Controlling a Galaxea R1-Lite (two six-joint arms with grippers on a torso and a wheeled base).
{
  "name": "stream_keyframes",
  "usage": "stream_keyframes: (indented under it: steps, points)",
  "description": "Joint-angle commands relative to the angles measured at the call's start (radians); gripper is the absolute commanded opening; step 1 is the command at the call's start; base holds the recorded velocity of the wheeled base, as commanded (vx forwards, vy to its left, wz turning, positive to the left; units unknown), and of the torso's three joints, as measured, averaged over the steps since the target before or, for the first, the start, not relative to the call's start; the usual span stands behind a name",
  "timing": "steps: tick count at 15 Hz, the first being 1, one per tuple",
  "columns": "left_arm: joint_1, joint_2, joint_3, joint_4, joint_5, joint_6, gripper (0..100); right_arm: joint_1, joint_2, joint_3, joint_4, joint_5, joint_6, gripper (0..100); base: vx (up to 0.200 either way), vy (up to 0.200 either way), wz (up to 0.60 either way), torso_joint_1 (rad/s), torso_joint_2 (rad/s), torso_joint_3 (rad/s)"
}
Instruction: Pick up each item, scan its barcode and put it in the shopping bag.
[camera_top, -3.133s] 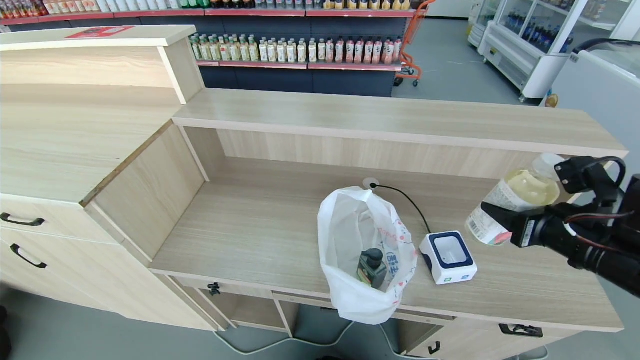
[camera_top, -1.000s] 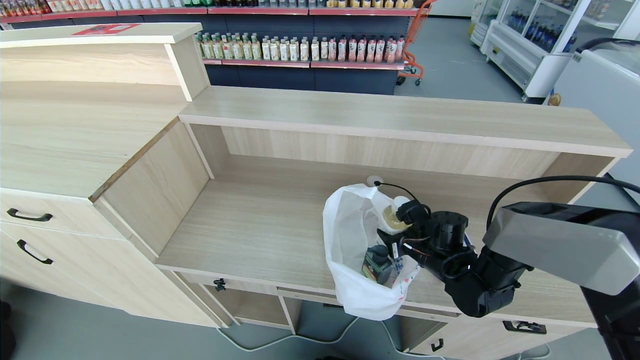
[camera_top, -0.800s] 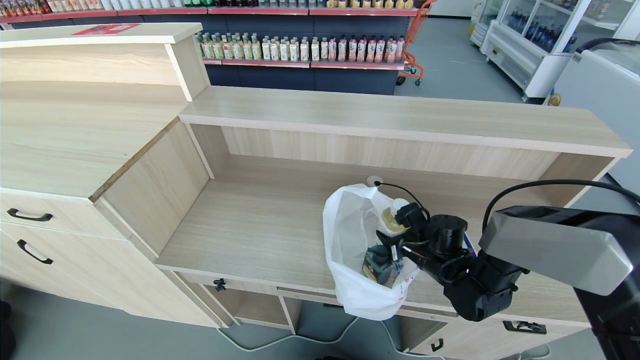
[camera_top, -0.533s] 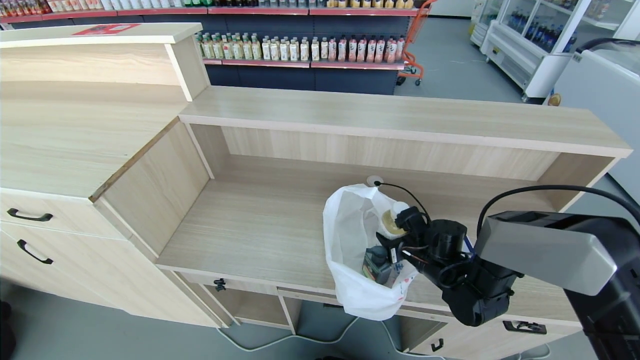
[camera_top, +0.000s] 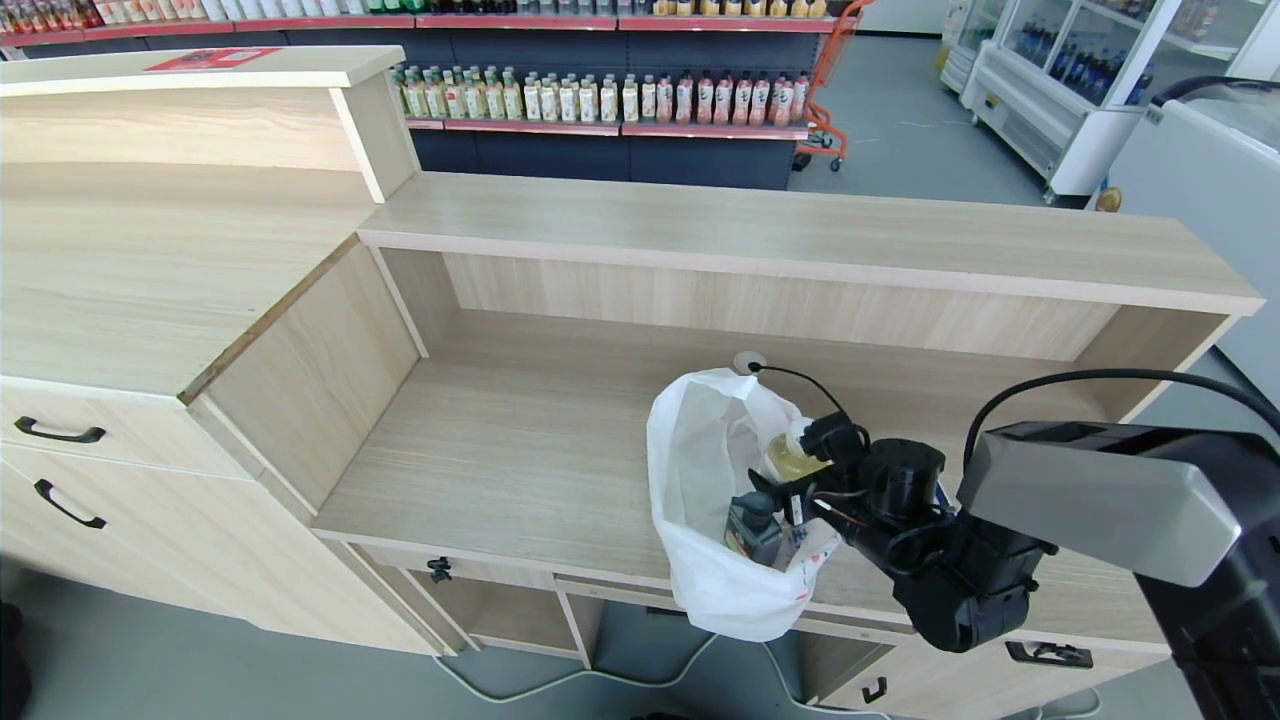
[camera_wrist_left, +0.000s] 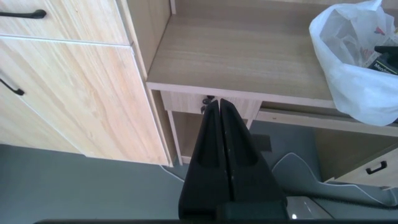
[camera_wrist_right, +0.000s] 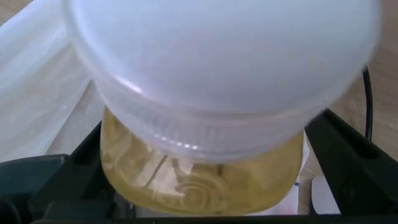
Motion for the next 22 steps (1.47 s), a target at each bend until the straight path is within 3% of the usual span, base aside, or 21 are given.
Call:
stream_keyframes:
  steps: [1, 4, 10, 13, 15, 17, 19, 22]
  points:
    - [0.0, 0.0, 0.0, 0.0, 0.0, 0.0, 0, -0.007, -0.047, 0.003, 0.01, 0.002, 0.003, 100, 0.0, 0.0, 0.0, 0.0, 0.0, 0.0]
    - [0.0, 0.001, 0.0, 0.0, 0.0, 0.0, 0, -0.019, -0.165, 0.023, 0.035, 0.002, 0.01, 100, 0.0, 0.0, 0.0, 0.0, 0.0, 0.0]
    - [0.0, 0.001, 0.0, 0.0, 0.0, 0.0, 0, -0.042, -0.689, 0.176, 0.394, -0.006, 0.116, 100, 0.0, 0.0, 0.0, 0.0, 0.0, 0.0]
    - [0.0, 0.0, 0.0, -0.001, 0.0, 0.0, 0, -0.084, -0.981, 0.349, 0.518, -0.052, 0.126, 100, 0.0, 0.0, 0.0, 0.0, 0.0, 0.0]
    - [0.0, 0.001, 0.0, 0.0, 0.0, 0.0, 0, -0.183, -1.237, 0.642, 0.601, -0.194, 0.122, 100, 0.0, 0.0, 0.0, 0.0, 0.0, 0.0]
    - [0.0, 0.001, -0.001, -0.001, 0.0, 0.0, 0, -0.208, -1.427, 0.813, 0.661, -0.191, 0.129, 100, 0.0, 0.0, 0.0, 0.0, 0.0, 0.0]
    - [0.0, 0.0, 0.0, 0.0, 0.0, 0.0, 0, -0.203, -1.625, 0.869, 0.73, -0.168, 0.132, 100, 0.0, 0.0, 0.0, 0.0, 0.0, 0.0]
    - [0.0, 0.0, 0.0, -0.001, 0.0, 0.0, 0, -0.237, -1.878, 0.869, 0.973, -0.17, 0.144, 100, 0.0, 0.0, 0.0, 0.0, 0.0, 0.0]
